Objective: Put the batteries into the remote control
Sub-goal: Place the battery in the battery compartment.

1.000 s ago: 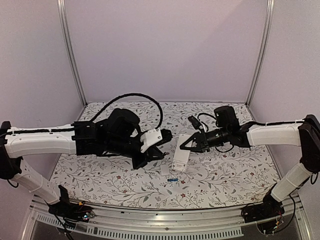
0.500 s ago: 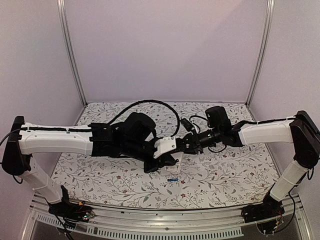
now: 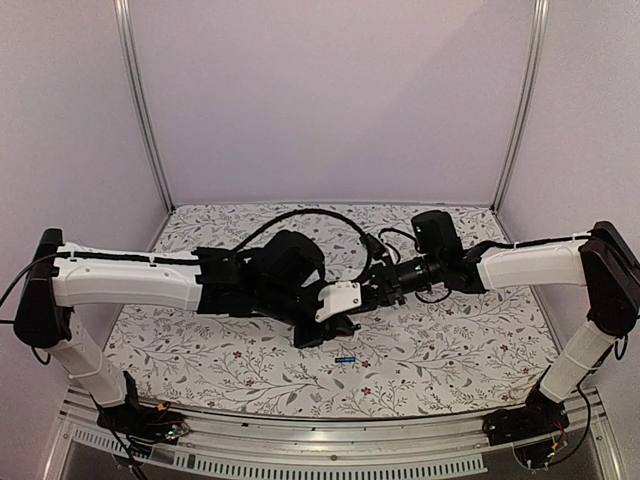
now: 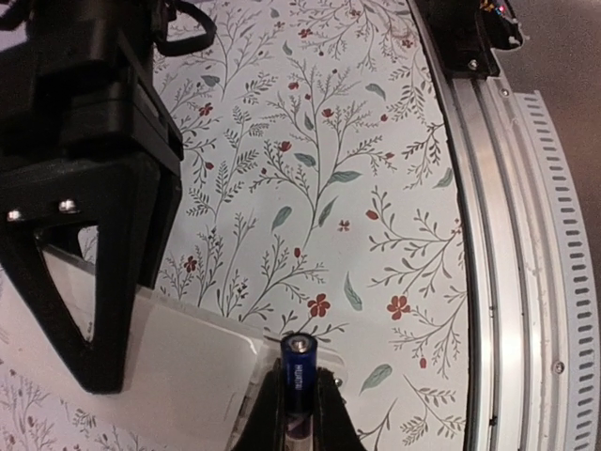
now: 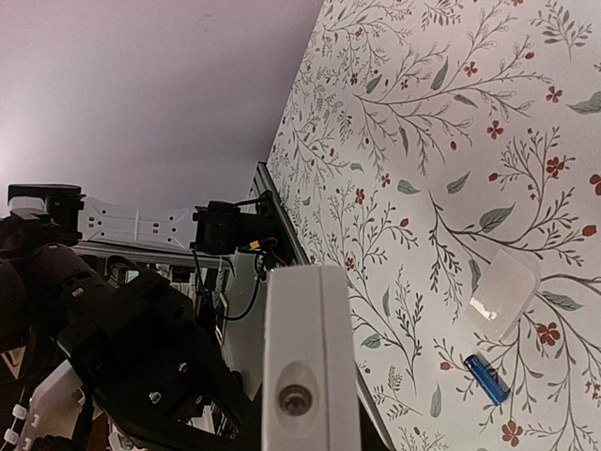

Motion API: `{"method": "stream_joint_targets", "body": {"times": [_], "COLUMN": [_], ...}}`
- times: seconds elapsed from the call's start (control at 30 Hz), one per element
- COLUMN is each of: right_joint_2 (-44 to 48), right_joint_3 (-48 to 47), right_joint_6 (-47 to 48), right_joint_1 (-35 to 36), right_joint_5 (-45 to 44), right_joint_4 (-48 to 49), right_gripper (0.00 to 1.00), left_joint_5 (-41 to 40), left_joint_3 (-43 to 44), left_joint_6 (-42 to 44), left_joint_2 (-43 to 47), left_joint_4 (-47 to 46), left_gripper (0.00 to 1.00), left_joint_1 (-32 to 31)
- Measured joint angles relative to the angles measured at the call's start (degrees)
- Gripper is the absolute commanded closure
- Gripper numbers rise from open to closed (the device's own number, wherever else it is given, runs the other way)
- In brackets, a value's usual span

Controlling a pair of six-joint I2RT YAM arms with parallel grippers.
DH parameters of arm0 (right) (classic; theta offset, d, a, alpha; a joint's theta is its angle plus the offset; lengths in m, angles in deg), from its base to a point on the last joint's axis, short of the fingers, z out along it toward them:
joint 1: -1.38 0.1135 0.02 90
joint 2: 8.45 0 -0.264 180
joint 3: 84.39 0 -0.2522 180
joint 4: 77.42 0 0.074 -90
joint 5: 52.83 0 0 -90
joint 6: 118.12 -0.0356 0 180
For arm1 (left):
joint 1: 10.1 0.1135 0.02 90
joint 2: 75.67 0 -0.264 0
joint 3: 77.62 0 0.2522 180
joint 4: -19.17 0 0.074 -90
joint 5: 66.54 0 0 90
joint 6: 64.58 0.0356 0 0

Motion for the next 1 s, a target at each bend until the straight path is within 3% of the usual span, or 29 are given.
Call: {"method": "stream_joint_targets", "body": {"times": [0.4,0.73,1.0], "right_joint_2": [-0.5,-0.9,-0.9], "right_joint_3": [0.0,0.0,0.0], "right_joint_6": [-0.8,-0.9,-1.1], "right_joint_1": [0.0,0.0,0.0], "right_joint_5": [0.5,0.3,0.4], "right_joint_4": [0.8,0.8,1.5], "right_gripper": [1.0,1.0,1.0], "left_joint_5": [-3.0,-5.0,-5.2], "left_joint_3": [0.0,0.2,0.2], "left_joint_6": [1.8,3.4,3.5], "left_joint_2": [-0.7,-0.7,-1.0], "left_joint_4": [2.0,4.0,6.1], "left_gripper": [0.92,0.74,0.66], "left_joint_1": [-0.1,-0.2,-0.5]}}
